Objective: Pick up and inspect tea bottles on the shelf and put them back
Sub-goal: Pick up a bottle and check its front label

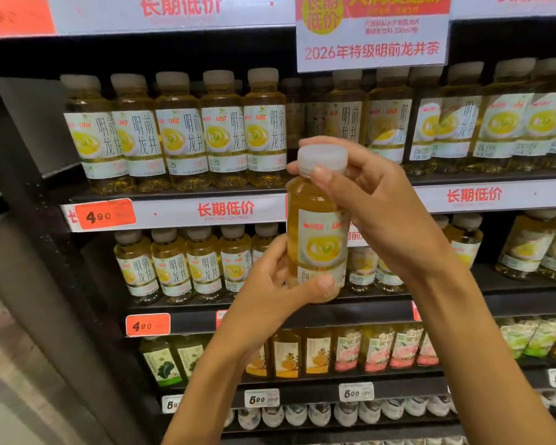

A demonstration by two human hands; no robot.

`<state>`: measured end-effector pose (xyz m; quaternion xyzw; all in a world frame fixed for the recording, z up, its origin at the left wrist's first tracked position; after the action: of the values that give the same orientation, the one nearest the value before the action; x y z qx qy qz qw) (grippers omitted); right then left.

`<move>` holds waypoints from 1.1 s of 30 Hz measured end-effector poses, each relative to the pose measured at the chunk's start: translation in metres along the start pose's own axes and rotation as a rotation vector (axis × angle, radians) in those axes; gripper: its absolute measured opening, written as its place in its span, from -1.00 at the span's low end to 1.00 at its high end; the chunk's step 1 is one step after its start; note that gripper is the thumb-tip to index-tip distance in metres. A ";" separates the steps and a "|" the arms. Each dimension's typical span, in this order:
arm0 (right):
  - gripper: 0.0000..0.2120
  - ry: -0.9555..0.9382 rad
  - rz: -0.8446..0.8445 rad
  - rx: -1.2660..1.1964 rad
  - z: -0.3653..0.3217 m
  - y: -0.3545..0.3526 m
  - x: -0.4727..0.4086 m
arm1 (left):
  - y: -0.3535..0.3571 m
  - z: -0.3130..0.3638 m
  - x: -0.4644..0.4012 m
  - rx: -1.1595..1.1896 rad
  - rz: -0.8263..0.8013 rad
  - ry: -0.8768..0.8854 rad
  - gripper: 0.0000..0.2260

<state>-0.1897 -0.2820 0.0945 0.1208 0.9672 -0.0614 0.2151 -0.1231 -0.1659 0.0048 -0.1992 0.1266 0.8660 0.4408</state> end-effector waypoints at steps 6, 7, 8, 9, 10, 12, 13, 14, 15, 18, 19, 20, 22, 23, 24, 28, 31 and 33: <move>-0.59 -0.068 -0.036 -0.006 0.006 -0.003 0.002 | 0.000 0.001 -0.011 -0.184 0.126 0.160 -0.48; -0.52 -0.067 -0.068 0.005 0.007 -0.005 0.003 | -0.003 0.003 -0.014 -0.190 0.142 0.193 -0.47; -0.42 -0.062 -0.100 0.016 0.008 -0.009 0.005 | -0.006 0.005 -0.017 -0.211 0.159 0.229 -0.46; -0.34 -0.054 -0.132 0.030 0.008 -0.012 0.008 | -0.008 0.008 -0.020 -0.242 0.175 0.267 -0.44; -0.28 -0.044 -0.162 0.047 0.010 -0.014 0.010 | -0.010 0.010 -0.022 -0.271 0.189 0.297 -0.42; -0.25 -0.039 -0.198 0.104 0.013 -0.016 0.013 | -0.013 0.012 -0.026 -0.308 0.208 0.324 -0.41; -0.26 -0.049 -0.195 0.134 0.015 -0.016 0.013 | -0.014 0.012 -0.028 -0.317 0.209 0.328 -0.40; -0.29 -0.068 -0.184 0.149 0.016 -0.016 0.013 | -0.014 0.013 -0.029 -0.323 0.206 0.332 -0.39; -0.32 -0.086 -0.165 0.147 0.017 -0.016 0.012 | -0.014 0.012 -0.031 -0.330 0.198 0.336 -0.40; -0.39 -0.098 -0.049 0.066 0.018 -0.018 0.007 | -0.013 0.010 -0.035 -0.360 0.155 0.324 -0.42; -0.42 -0.096 0.015 0.040 0.018 -0.019 0.003 | -0.012 0.008 -0.036 -0.377 0.139 0.316 -0.44; -0.47 -0.099 0.083 0.024 0.017 -0.020 -0.001 | -0.010 0.007 -0.038 -0.392 0.132 0.304 -0.45; -0.56 -0.110 0.206 0.010 0.014 -0.021 -0.010 | -0.007 0.005 -0.042 -0.400 0.160 0.263 -0.44; -0.59 -0.106 0.260 -0.007 0.014 -0.021 -0.015 | -0.007 0.004 -0.045 -0.403 0.183 0.249 -0.44; -0.62 -0.091 0.307 -0.034 0.014 -0.022 -0.020 | -0.006 0.003 -0.049 -0.428 0.204 0.249 -0.46; -0.76 -0.018 0.410 -0.081 0.015 -0.026 -0.045 | -0.002 0.005 -0.065 -0.704 0.224 0.307 -0.59; -0.80 -0.016 0.454 -0.071 0.013 -0.030 -0.059 | -0.002 0.006 -0.077 -0.785 0.252 0.328 -0.50; -0.81 -0.018 0.476 -0.064 0.013 -0.031 -0.068 | -0.002 0.010 -0.084 -0.790 0.305 0.373 -0.39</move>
<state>-0.1327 -0.3287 0.1140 0.3380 0.9109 0.0209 0.2356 -0.0794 -0.2210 0.0516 -0.4833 -0.1080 0.8523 0.1685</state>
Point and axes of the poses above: each hand's wrist, its own x-axis away from the middle knuckle, its own y-axis out of the palm, z = x × y, the point moved 3 cm from there along -x, towards the middle knuckle, and after that the axes turned 11 degrees about y, right-handed, at the moved point
